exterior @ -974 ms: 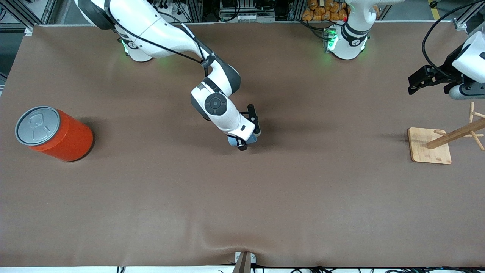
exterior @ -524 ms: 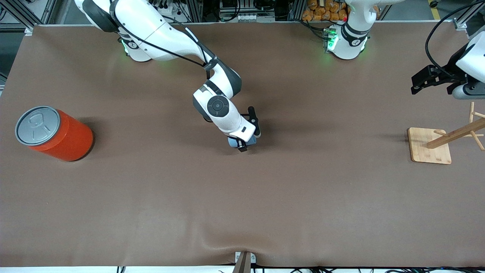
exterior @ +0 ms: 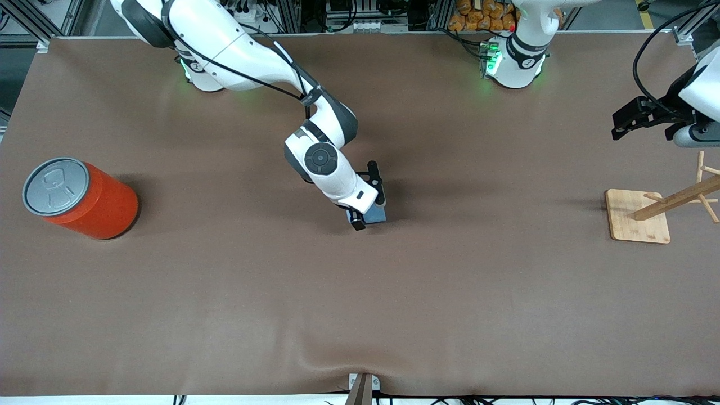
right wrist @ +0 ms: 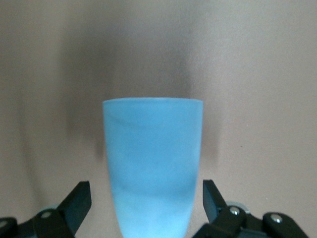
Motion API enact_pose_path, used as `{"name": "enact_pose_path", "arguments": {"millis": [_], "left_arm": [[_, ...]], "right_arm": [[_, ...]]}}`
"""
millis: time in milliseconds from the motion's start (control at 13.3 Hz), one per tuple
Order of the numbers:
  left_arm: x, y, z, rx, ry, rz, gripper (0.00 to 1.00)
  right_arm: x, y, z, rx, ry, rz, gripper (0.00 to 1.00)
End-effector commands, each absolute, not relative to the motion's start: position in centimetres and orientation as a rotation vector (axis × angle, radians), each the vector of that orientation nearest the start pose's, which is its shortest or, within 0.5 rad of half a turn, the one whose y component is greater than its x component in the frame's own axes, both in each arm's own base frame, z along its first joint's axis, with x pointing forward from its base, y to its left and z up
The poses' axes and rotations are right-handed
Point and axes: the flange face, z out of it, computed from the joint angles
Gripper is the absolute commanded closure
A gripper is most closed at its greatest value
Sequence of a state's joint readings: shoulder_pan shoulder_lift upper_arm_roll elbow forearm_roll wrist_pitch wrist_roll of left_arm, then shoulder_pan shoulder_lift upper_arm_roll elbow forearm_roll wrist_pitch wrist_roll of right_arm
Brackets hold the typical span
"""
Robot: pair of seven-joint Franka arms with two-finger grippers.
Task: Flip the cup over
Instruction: 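Carry the blue cup with the right gripper toward the table middle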
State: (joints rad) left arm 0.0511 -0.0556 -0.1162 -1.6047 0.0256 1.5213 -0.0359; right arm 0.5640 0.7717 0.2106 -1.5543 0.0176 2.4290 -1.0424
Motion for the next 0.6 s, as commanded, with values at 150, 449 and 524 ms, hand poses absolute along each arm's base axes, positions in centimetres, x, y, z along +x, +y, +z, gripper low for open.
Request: {"name": "enact_pose_path", "arguments": {"millis": [150, 449, 524], "left_arm": [[53.0, -3.3, 63.8, -3.107, 0.072, 0.044, 0.00], [53.1, -3.3, 63.8, -3.107, 0.069, 0.041, 0.00], [53.1, -3.4, 63.8, -3.107, 0.072, 0.041, 0.00]], "right_arm": [[52.2, 48.3, 24.3, 2.281, 2.371, 0.139, 0.00], [51.8, 48.1, 26.7, 2.347, 2.304, 0.091, 0.00], [51.8, 48.0, 27.4, 2.372, 2.275, 0.082, 0.00]]}}
